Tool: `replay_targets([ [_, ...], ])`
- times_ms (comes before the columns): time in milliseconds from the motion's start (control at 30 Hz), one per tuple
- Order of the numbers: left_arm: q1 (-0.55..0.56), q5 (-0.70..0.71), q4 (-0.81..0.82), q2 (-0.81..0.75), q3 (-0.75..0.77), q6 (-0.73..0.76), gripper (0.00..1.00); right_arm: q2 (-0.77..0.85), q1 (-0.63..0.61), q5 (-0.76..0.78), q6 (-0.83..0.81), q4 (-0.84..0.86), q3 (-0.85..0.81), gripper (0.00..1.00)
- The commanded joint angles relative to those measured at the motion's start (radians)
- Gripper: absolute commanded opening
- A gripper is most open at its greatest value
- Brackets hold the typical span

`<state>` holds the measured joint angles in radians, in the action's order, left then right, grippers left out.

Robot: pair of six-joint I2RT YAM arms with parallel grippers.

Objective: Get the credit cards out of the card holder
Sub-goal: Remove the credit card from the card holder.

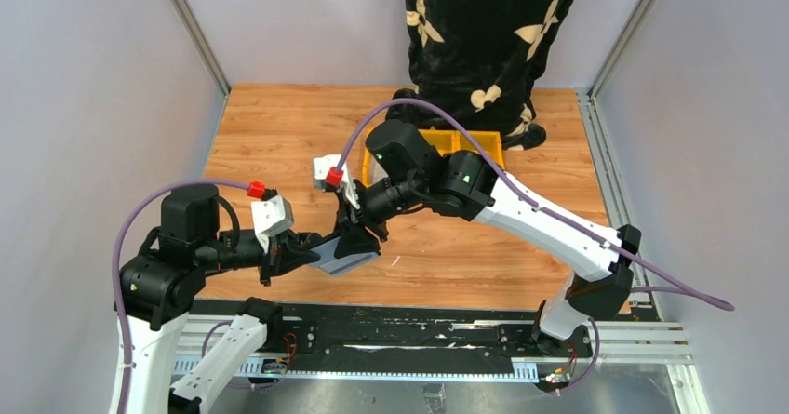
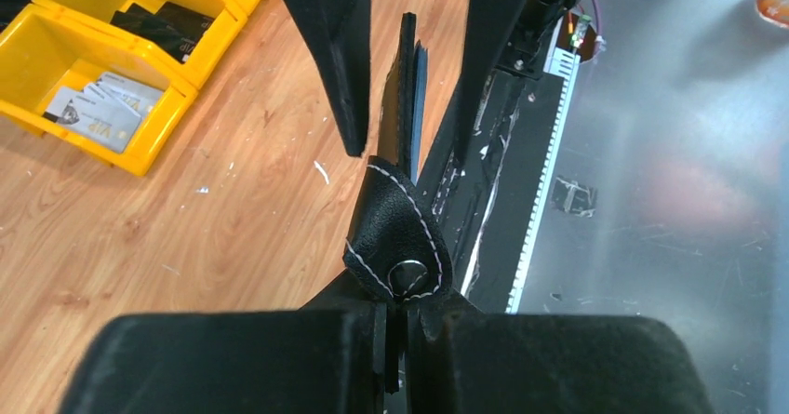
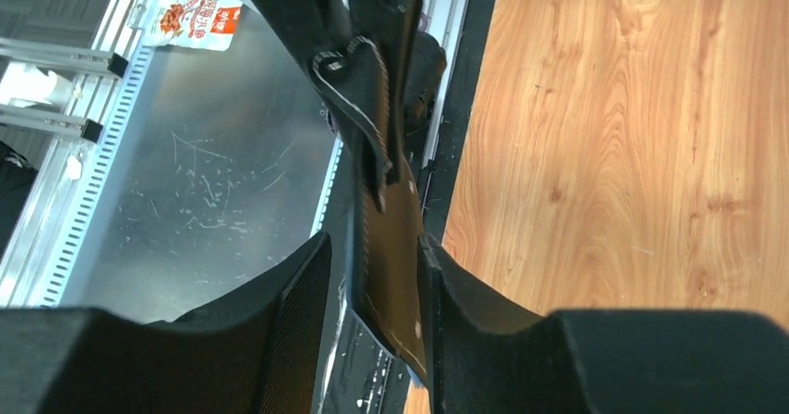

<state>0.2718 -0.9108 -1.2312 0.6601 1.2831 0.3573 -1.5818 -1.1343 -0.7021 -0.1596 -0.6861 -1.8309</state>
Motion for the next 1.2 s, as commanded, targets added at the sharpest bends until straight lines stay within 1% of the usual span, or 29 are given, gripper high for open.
replay_targets([
  [0,0.007,0.012,-0.017,0.009,0.017,0.058,0.0,-0.052,-0.04,0.025,-0.088,-0.135,-0.113,0.38],
  [33,0.007,0.015,-0.016,0.007,0.017,0.06,0.0,-0.067,-0.044,0.027,-0.095,-0.148,-0.135,0.33],
  [67,0.008,0.016,-0.015,0.006,0.016,0.062,0.0,-0.08,-0.047,0.03,-0.1,-0.157,-0.152,0.25],
  [100,0.008,0.019,-0.016,0.005,0.016,0.064,0.0,-0.093,-0.047,0.038,-0.105,-0.162,-0.166,0.13],
  [133,0.009,0.021,-0.017,0.002,0.017,0.069,0.0,-0.099,-0.049,0.047,-0.108,-0.163,-0.176,0.06],
  [167,0.009,0.022,-0.016,-0.001,0.017,0.074,0.06,-0.103,-0.05,0.056,-0.11,-0.163,-0.182,0.0],
  [267,0.009,0.03,-0.017,-0.012,0.016,0.083,0.47,-0.095,-0.049,0.125,-0.108,-0.141,-0.181,0.0],
  [300,0.009,0.035,-0.018,-0.018,0.016,0.083,0.54,-0.084,-0.046,0.137,-0.101,-0.118,-0.168,0.0],
  [333,0.009,0.041,-0.017,-0.022,0.016,0.084,0.64,-0.064,-0.041,0.139,-0.081,-0.083,-0.146,0.0],
  [367,0.009,0.046,-0.017,-0.027,0.015,0.082,0.69,-0.037,-0.032,0.129,-0.051,-0.026,-0.107,0.0],
  [400,0.009,0.048,-0.017,-0.032,0.014,0.076,0.71,0.012,-0.02,0.109,-0.01,0.044,-0.057,0.0],
  [467,0.008,0.033,-0.018,-0.038,0.009,0.06,0.72,0.095,0.01,0.06,0.104,0.265,0.1,0.0],
  [533,0.008,0.003,-0.017,-0.046,0.001,0.045,0.71,0.225,0.045,0.005,0.28,0.582,0.299,0.0],
  [567,0.008,-0.009,-0.014,-0.049,0.004,0.042,0.7,0.254,0.057,-0.01,0.364,0.749,0.396,0.0],
  [633,0.007,-0.023,0.033,-0.054,0.014,-0.024,0.66,0.324,0.07,-0.016,0.52,1.015,0.558,0.0],
  [667,0.007,-0.029,0.046,-0.054,0.019,-0.05,0.65,0.339,0.071,-0.012,0.557,1.063,0.586,0.0],
  [733,0.007,-0.056,0.088,-0.057,0.029,-0.107,0.63,0.353,0.07,-0.007,0.66,1.229,0.672,0.0],
  [833,0.007,-0.1,0.177,-0.057,0.039,-0.223,0.59,0.36,0.063,0.018,0.757,1.371,0.751,0.0],
  [867,0.007,-0.112,0.221,-0.059,0.039,-0.278,0.57,0.367,0.054,0.035,0.754,1.377,0.77,0.0],
  [967,0.007,-0.13,0.267,-0.064,0.041,-0.328,0.55,0.38,0.038,0.058,0.753,1.397,0.804,0.0],
  [1033,0.007,-0.133,0.28,-0.064,0.039,-0.343,0.49,0.381,0.035,0.064,0.779,1.443,0.828,0.0],
  [1167,0.007,-0.148,0.288,-0.06,0.031,-0.351,0.33,0.377,0.016,0.083,0.809,1.526,0.861,0.0],
])
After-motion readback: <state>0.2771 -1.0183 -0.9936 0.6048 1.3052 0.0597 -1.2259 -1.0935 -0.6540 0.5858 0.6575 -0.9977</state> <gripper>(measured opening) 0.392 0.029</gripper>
